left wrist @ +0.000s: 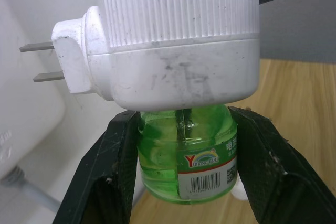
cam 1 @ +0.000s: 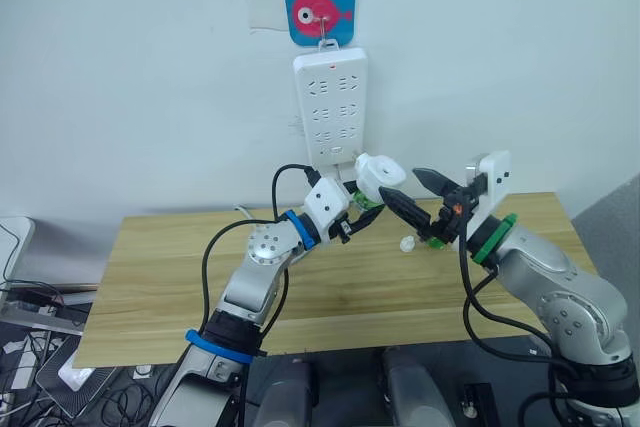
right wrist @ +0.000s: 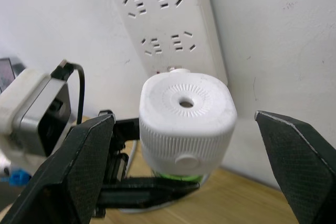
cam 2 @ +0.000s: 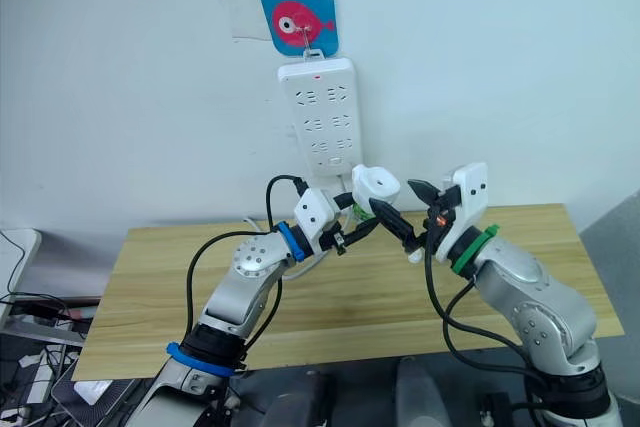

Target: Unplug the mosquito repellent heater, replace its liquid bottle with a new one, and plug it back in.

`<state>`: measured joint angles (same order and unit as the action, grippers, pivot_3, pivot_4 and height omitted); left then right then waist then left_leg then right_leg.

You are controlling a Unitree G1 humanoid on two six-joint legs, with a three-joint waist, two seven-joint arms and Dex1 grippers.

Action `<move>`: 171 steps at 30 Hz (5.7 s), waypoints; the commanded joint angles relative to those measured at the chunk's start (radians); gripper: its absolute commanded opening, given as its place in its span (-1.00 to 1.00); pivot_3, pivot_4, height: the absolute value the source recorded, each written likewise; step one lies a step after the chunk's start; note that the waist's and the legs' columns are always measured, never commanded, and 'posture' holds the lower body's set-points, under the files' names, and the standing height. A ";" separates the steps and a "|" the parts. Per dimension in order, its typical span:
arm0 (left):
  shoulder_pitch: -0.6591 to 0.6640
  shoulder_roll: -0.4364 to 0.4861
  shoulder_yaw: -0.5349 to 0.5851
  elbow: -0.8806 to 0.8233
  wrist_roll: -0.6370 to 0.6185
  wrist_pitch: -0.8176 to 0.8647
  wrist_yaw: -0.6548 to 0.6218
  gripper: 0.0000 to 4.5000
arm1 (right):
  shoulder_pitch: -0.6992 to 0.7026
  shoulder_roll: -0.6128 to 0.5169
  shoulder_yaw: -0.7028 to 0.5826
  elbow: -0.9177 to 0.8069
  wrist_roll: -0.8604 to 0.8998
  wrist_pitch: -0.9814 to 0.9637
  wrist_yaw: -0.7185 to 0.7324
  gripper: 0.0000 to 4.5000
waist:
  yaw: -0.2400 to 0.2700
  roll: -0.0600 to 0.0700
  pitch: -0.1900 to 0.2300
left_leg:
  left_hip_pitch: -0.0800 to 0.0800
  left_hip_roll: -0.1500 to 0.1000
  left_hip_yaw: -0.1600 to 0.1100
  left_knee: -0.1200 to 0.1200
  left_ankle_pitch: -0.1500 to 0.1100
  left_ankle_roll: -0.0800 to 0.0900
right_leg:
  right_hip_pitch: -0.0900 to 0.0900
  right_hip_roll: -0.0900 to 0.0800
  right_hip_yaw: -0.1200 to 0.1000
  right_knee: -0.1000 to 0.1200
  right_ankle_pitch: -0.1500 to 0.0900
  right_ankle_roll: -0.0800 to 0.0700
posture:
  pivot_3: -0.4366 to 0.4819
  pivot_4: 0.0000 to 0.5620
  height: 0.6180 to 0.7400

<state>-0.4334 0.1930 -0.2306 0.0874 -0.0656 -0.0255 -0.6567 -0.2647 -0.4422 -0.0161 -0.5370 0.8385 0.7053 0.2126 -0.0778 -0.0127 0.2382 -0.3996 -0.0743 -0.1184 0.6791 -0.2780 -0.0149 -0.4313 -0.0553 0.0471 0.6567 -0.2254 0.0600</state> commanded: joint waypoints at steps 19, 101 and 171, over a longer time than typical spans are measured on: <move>0.043 -0.035 -0.013 -0.128 -0.081 0.056 -0.036 0.00 | 0.145 0.129 0.050 -0.043 -0.161 -0.127 0.064 0.99 | -0.009 0.001 -0.004 | 0.000 0.000 0.007 0.000 0.000 0.000 | -0.006 0.001 0.006 0.004 0.000 0.000 | -0.42 -0.32 1.00; -0.400 0.254 0.261 0.403 -0.282 0.148 -0.475 -0.43 | -0.168 0.263 0.121 0.130 -0.412 -0.146 0.107 0.34 | -0.010 0.000 -0.004 | -0.001 0.000 0.010 -0.001 0.001 -0.001 | -0.010 0.001 0.011 0.006 0.000 0.000 | -0.32 -0.25 1.00; -0.397 0.252 0.251 0.371 -0.279 0.187 -0.536 -0.43 | -0.252 0.400 0.167 0.274 -0.591 -0.247 0.070 0.34 | -0.022 0.000 -0.004 | 0.000 0.001 0.010 -0.001 0.001 -0.002 | -0.011 0.001 0.012 0.007 0.000 0.000 | -0.31 -0.24 1.00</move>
<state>-0.8267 0.4659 0.0436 0.5200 -0.3113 0.1480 -1.1439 -0.4583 -0.0671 0.1379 -0.2684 0.2730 0.4905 0.3133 -0.0999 -0.0124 0.2346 -0.3997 -0.0738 -0.1080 0.6784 -0.2771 -0.0165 -0.4425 -0.0541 0.0593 0.6645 -0.2255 0.0603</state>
